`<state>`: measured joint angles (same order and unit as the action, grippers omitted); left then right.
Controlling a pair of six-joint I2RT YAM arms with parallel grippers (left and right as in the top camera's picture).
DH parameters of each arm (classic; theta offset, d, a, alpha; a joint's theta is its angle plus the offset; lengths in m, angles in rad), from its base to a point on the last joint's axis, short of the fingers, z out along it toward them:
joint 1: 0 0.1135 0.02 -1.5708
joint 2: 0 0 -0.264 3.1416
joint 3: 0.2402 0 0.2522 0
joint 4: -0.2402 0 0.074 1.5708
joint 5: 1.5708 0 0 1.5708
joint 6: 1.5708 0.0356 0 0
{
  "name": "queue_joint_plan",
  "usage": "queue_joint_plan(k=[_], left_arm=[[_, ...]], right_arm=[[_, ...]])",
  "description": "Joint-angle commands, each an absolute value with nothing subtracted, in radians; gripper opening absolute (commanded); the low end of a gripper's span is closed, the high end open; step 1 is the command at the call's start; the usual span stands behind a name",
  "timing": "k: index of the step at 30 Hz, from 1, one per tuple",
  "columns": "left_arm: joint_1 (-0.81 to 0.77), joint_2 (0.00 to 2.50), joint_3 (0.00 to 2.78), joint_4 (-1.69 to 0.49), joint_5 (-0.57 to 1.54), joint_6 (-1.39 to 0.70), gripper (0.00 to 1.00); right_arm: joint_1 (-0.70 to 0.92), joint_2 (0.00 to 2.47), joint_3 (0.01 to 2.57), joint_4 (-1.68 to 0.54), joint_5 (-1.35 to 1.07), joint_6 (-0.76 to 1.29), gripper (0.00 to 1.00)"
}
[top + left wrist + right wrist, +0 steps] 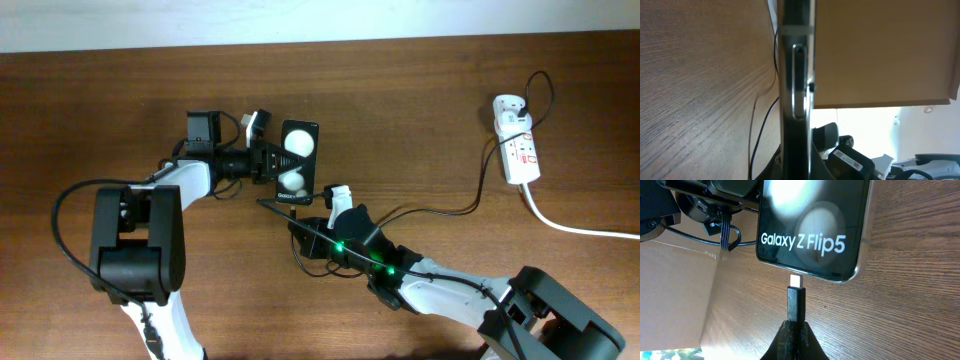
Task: Plug charger to phone and switch on socket
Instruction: 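Push the USB-C plug into the phone's bottom port with the right gripper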
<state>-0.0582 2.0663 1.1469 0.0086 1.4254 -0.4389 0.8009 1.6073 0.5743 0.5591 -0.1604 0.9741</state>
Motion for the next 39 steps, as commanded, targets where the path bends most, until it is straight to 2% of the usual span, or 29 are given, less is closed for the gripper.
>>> queue_joint_plan(k=[1,39], left_arm=[[-0.059,2.028,1.147,0.015,1.451,-0.437,0.0],[-0.059,2.028,1.147,0.014,1.418,-0.437,0.0]], right_arm=[[0.806,1.617,0.572,0.566,-0.173,0.982,0.04],[0.806,1.617,0.572,0.558,-0.124,0.978,0.04]])
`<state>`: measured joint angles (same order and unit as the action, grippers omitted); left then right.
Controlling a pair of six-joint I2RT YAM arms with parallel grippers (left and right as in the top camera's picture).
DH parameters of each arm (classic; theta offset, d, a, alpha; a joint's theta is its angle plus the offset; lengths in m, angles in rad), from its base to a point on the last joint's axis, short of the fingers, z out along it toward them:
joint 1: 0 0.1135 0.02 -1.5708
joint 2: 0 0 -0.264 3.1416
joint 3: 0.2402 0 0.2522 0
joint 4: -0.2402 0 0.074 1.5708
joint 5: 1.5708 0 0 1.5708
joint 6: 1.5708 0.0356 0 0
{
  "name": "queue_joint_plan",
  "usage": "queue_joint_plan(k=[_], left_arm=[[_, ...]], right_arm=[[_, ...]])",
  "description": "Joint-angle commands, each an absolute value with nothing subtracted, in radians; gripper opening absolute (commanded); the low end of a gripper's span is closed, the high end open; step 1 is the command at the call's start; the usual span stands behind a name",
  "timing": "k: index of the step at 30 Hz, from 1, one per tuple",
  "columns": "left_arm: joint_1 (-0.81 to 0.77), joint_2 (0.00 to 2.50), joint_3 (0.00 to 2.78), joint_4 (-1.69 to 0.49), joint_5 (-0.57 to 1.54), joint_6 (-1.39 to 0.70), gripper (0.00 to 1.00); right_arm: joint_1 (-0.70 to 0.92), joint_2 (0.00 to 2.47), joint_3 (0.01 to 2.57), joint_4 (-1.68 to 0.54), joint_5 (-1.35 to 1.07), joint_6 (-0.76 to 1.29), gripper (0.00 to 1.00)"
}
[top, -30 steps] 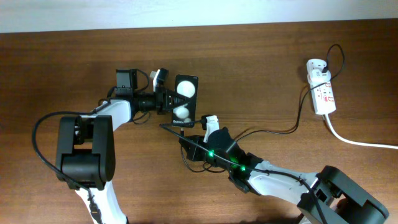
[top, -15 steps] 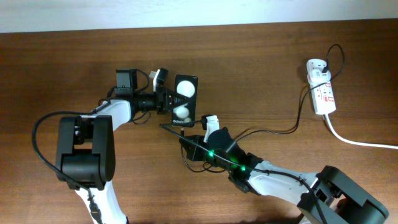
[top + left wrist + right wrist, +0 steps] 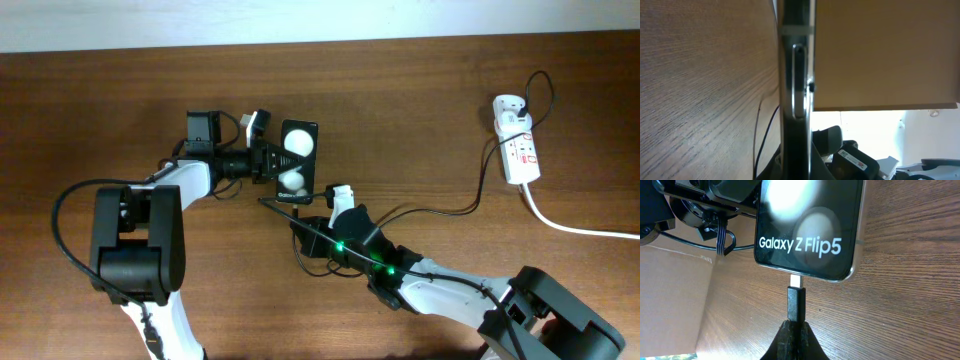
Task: Plug charger to phone and switch on socket
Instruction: 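Push the USB-C plug into the phone's bottom port with the right gripper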
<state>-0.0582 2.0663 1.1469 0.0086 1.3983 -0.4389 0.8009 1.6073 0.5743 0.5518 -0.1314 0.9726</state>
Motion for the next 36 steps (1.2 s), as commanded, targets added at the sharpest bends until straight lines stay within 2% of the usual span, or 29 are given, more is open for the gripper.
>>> queue_joint_plan(k=[1,36], left_arm=[[-0.059,2.028,1.147,0.014,1.418,-0.437,0.0],[-0.08,2.028,1.147,0.015,1.406,-0.459,0.0]], right_arm=[[0.806,1.617,0.572,0.558,-0.126,0.978,0.04],[0.805,1.617,0.572,0.573,-0.135,0.977,0.04]])
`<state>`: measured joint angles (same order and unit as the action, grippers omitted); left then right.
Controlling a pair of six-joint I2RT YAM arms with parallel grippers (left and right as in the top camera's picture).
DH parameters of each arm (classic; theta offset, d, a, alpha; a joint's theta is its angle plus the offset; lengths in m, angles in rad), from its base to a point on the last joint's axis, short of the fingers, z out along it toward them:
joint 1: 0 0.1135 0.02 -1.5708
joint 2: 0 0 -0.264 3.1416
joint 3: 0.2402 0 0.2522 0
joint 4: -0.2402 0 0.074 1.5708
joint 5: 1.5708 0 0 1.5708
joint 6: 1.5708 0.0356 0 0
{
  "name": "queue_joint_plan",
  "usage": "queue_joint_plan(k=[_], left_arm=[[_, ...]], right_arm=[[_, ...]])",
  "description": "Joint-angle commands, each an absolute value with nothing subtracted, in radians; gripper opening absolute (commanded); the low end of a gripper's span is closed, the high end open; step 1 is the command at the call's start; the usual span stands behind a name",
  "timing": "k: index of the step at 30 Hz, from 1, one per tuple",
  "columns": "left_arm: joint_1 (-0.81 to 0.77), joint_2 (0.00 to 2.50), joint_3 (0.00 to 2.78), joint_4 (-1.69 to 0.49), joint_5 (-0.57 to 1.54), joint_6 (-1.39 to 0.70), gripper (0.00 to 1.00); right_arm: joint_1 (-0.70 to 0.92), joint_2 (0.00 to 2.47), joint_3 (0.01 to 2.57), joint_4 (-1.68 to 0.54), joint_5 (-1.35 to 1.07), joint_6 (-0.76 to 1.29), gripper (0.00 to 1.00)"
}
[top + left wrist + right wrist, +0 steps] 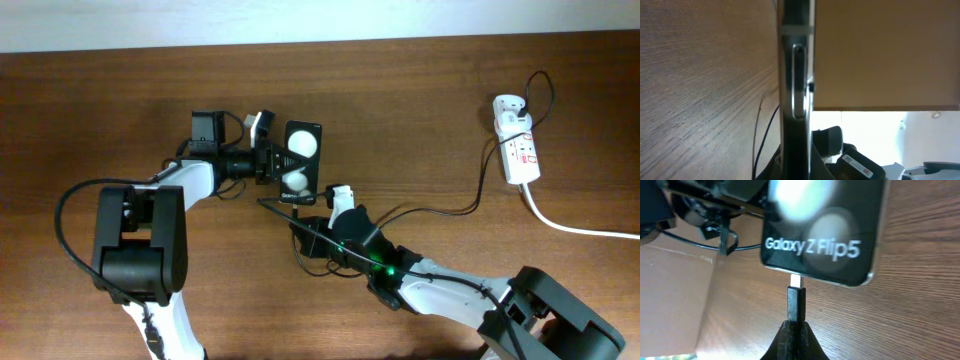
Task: Plug charger to phone and switch on socket
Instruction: 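Push the USB-C plug into the phone's bottom port with the right gripper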
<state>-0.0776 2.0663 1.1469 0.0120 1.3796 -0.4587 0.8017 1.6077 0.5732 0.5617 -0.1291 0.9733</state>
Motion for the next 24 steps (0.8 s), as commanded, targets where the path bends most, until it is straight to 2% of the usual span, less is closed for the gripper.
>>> queue_joint_plan(k=[1,24], left_arm=[[-0.08,2.028,1.147,0.015,1.406,-0.459,0.0],[-0.08,2.028,1.147,0.015,1.406,-0.459,0.0]], right_arm=[[0.805,1.617,0.572,0.572,-0.134,0.977,0.04],[0.783,1.617,0.572,0.558,-0.08,0.95,0.04]])
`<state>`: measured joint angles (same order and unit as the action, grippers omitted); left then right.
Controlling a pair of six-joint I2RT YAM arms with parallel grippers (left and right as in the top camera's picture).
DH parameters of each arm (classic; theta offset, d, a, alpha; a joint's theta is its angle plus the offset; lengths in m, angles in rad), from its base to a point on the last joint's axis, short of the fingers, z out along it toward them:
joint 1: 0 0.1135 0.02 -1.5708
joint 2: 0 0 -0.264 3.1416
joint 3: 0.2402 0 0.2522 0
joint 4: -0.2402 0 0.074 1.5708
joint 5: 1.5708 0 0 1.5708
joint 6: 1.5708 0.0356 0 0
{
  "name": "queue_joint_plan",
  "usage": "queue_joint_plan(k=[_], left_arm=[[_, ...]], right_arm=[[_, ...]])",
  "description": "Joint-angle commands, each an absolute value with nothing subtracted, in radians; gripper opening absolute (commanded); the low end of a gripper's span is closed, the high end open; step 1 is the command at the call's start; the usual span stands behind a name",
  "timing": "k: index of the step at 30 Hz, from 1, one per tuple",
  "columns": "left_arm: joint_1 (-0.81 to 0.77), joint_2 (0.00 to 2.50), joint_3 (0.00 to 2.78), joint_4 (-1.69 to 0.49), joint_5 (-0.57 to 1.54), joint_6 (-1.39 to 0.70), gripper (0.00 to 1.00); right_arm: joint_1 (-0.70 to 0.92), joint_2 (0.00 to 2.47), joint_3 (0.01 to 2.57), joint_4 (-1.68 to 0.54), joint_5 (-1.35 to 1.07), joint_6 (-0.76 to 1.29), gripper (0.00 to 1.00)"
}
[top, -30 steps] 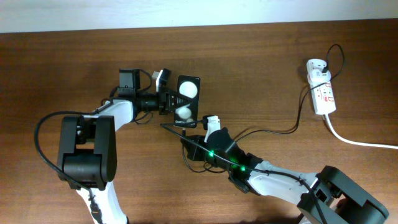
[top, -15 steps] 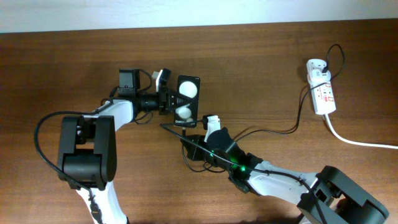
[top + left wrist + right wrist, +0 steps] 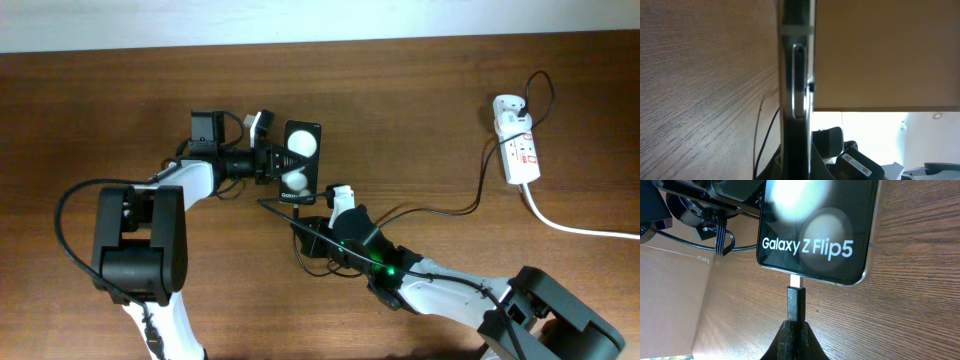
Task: Plug charger to phone and switch on socket
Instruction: 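Push the USB-C plug into the phone's bottom port with the right gripper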
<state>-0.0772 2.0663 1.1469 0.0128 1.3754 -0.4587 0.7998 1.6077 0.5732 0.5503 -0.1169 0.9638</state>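
A black phone reading "Galaxy Z Flip5" lies on the wooden table. My left gripper is shut on its left edge; the left wrist view shows that edge end on. My right gripper is shut on the black charger plug, whose metal tip touches the phone's bottom edge. How far the tip is in the port cannot be told. The charger cable runs right to the white socket strip.
A white mains cable leaves the socket strip toward the right edge. A brown cardboard surface stands to the left of the phone in the right wrist view. The table's far edge meets a white wall.
The phone's image is sharp again and sits slightly left in the right wrist view compared with before. Both grippers keep their grips; the plug tip stays at the phone's bottom edge.
At first my left gripper held the phone and my right held the plug with its tip a short way below the phone. Then the tip was at the bottom edge. The phone then shifted slightly right, and it holds there now.
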Motion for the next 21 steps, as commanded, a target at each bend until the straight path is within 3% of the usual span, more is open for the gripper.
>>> queue_joint_plan(k=[1,21], left_arm=[[-0.08,2.028,1.147,0.015,1.406,-0.459,0.0],[-0.08,2.028,1.147,0.015,1.406,-0.459,0.0]], right_arm=[[0.783,1.617,0.572,0.558,-0.073,0.951,0.04],[0.759,1.617,0.573,0.581,-0.039,0.952,0.04]])
